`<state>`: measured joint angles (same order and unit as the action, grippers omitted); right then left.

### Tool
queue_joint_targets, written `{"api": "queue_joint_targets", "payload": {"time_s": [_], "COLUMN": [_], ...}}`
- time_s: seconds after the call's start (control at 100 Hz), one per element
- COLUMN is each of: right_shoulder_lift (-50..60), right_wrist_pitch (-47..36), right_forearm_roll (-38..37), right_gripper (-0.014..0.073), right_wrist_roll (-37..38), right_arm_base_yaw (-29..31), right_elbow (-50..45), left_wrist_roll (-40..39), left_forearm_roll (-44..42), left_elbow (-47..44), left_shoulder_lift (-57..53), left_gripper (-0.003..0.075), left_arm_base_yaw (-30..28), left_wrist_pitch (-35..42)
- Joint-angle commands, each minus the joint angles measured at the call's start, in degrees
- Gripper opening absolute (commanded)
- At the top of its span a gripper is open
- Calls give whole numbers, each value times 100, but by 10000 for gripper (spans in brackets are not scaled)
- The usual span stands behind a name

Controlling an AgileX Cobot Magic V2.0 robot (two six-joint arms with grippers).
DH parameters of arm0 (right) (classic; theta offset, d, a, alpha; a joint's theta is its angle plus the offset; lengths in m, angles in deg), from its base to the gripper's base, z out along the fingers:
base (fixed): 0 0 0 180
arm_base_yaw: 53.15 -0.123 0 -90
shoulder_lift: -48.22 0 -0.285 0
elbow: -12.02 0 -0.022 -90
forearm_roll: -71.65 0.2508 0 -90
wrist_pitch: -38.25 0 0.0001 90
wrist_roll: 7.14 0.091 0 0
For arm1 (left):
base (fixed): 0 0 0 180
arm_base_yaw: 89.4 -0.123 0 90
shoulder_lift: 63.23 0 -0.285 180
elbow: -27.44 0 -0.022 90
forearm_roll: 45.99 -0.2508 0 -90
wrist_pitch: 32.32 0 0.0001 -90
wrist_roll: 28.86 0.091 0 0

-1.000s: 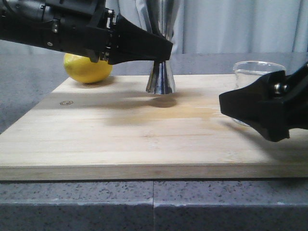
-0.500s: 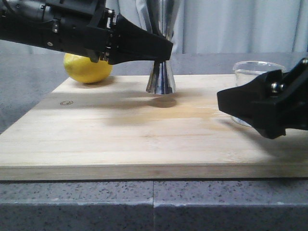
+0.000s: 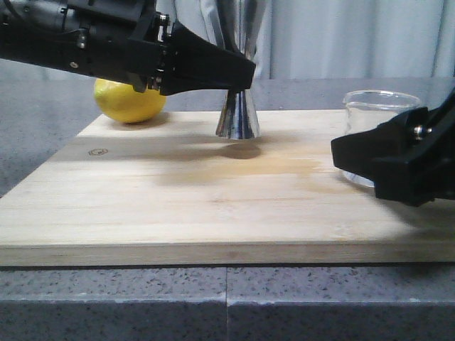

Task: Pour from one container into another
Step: 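Grasp the glass measuring cup with the right gripper and lift it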

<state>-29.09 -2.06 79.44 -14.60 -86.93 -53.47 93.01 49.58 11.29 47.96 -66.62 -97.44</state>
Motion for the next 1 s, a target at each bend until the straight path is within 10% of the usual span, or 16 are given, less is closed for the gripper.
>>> {"api": "queue_joint_targets", "payload": {"time_s": [0.0, 0.46, 0.99], "right_shoulder_lift": [64, 259, 844], "right_wrist_pitch": [-337, 171, 3582], "right_forearm_roll": [-101, -63, -1143], "right_gripper": [286, 250, 250], "right_wrist_roll": [8, 8, -46], "right_arm_base_yaw": [9, 41, 762], "right_elbow": [134, 702, 2929], "left_wrist_roll": [10, 10, 10], "left_forearm_roll": [387, 387, 387], "left_elbow": [161, 161, 161], "left_shoulder_lift": [-308, -308, -308], "left_gripper": [156, 156, 156], "left_arm_base_yaw": [4, 4, 4], "left_wrist_pitch": [-388, -388, -388]}}
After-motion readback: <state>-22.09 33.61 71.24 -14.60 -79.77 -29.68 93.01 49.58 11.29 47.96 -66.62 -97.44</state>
